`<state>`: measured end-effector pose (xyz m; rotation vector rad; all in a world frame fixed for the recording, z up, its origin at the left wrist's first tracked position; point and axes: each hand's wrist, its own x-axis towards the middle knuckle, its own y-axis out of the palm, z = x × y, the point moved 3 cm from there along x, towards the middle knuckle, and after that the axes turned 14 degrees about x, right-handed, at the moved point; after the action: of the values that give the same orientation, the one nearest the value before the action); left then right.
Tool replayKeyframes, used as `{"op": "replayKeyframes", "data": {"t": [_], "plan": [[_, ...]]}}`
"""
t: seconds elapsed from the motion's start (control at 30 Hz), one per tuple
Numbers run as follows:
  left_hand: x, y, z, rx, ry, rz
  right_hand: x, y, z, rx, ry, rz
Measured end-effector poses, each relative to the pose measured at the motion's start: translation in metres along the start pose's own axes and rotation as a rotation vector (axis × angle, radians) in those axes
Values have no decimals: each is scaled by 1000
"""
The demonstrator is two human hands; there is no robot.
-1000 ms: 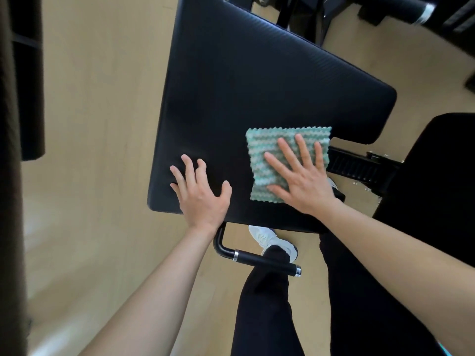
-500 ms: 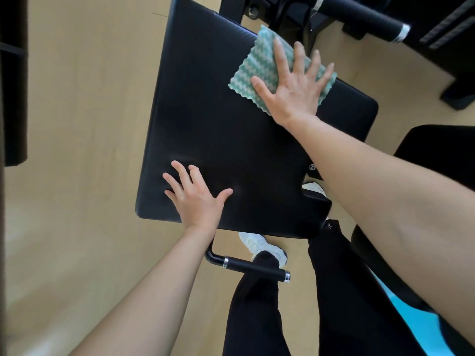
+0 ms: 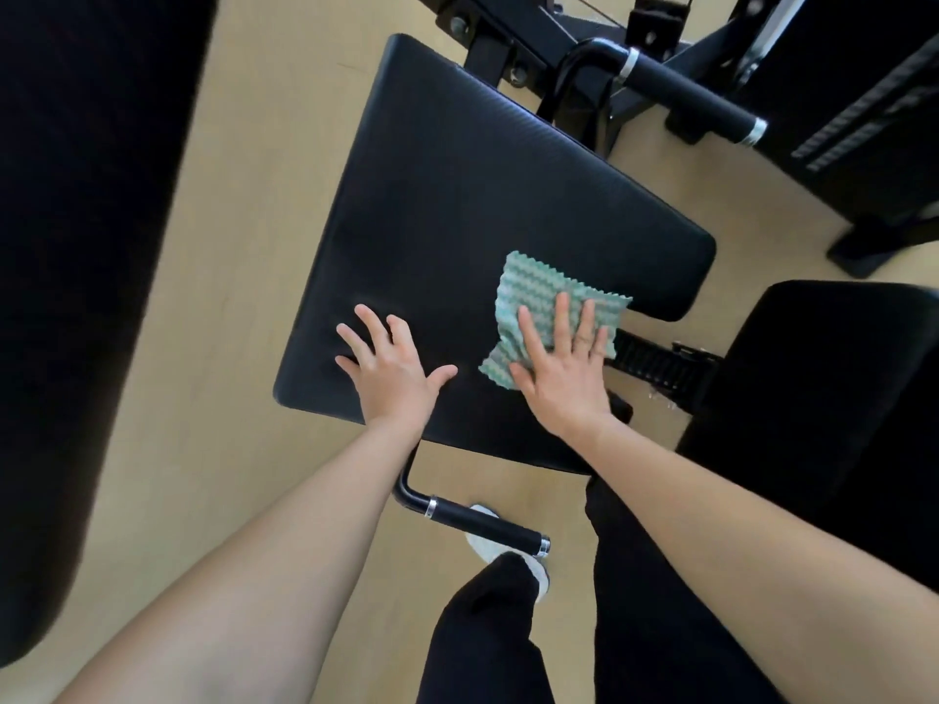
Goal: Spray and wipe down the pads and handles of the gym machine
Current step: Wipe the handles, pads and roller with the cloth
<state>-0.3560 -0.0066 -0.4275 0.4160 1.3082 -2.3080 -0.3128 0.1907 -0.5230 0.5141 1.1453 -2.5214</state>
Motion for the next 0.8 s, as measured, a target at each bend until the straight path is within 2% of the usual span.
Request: {"op": "replayKeyframes", "data": {"t": [0.1, 0.2, 0.33, 0.43, 0.53, 0.67, 0.8], "plan": [[-2, -3, 11, -58, 45, 17, -39, 27, 28, -120, -135, 155], [-12, 1, 33, -140, 161, 46, -70, 37, 48, -251, -170, 275], [-56, 21, 59, -376, 263, 138, -95, 40, 65, -231, -126, 278], [-109, 42, 72, -537, 250, 150, -113, 32, 79, 22, 48, 312], [-165, 71, 85, -765, 205, 206, -148, 22, 106, 296, 158, 202], [-234, 104, 107, -1240, 115, 287, -215, 17, 151, 673, 150, 122], [-296, 107, 150, -1659, 82, 232, -283, 24, 208, 1047, 174, 190]]}}
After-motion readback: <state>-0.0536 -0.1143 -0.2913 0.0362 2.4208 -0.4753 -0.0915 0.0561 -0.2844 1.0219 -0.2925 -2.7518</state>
